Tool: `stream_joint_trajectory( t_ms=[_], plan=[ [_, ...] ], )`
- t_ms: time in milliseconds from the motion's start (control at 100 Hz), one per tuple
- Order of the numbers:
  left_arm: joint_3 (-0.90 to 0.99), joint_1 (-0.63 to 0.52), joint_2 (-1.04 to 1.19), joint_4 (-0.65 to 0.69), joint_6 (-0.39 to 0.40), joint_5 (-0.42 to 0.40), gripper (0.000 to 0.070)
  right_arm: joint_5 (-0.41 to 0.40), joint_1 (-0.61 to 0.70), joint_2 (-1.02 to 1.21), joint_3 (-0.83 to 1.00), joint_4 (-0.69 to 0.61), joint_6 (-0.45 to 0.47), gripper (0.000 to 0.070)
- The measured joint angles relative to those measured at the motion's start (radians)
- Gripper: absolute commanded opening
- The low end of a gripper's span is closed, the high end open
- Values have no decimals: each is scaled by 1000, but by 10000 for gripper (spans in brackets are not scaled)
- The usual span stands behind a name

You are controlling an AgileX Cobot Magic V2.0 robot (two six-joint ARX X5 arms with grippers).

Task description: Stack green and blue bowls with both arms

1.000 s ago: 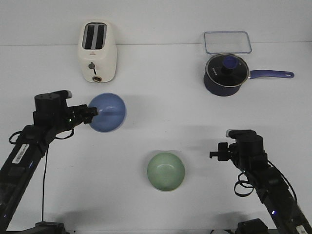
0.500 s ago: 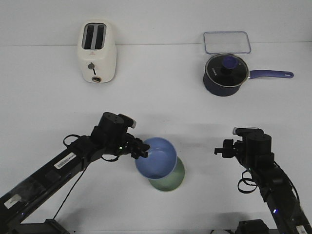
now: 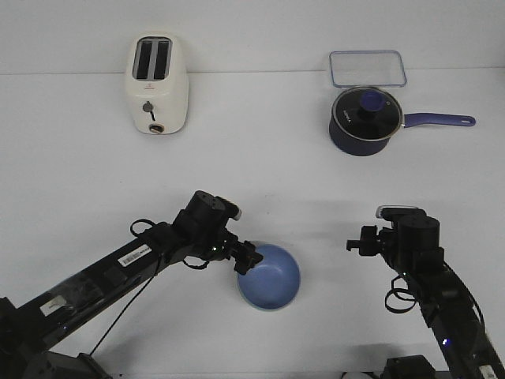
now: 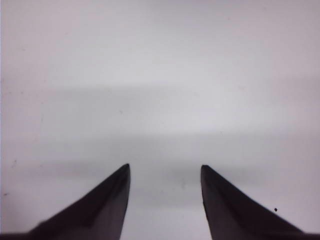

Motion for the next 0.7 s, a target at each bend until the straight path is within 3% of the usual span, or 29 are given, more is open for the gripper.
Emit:
stream_joint_trajectory(
  t_ms=[120,210,280,340,370,510,700],
  plan=[
    [-2,57,-78,-1,0,-4,421,-30,0,0,0,0,-3,288],
    [-2,124,-185,0,14,-67,388,-58,0,-11,0,2,-12,280],
    [-2,180,-268,3,39,-150,225,-80,0,-39,0,19,-19,215],
    [-2,228,-329,1,69,-239,0,-96,0,-74,0,40,-25,50],
    [-2,252,-357,-3,85,-284,22,-97,0,-94,0,49,-26,0],
    [-7,366,-471,-47,144,-461,12,-98,0,-215,-24,145,-34,0],
    [-242,494,-702,134,181,-494,12,-88,0,-494,-183,325,-79,0]
  ],
)
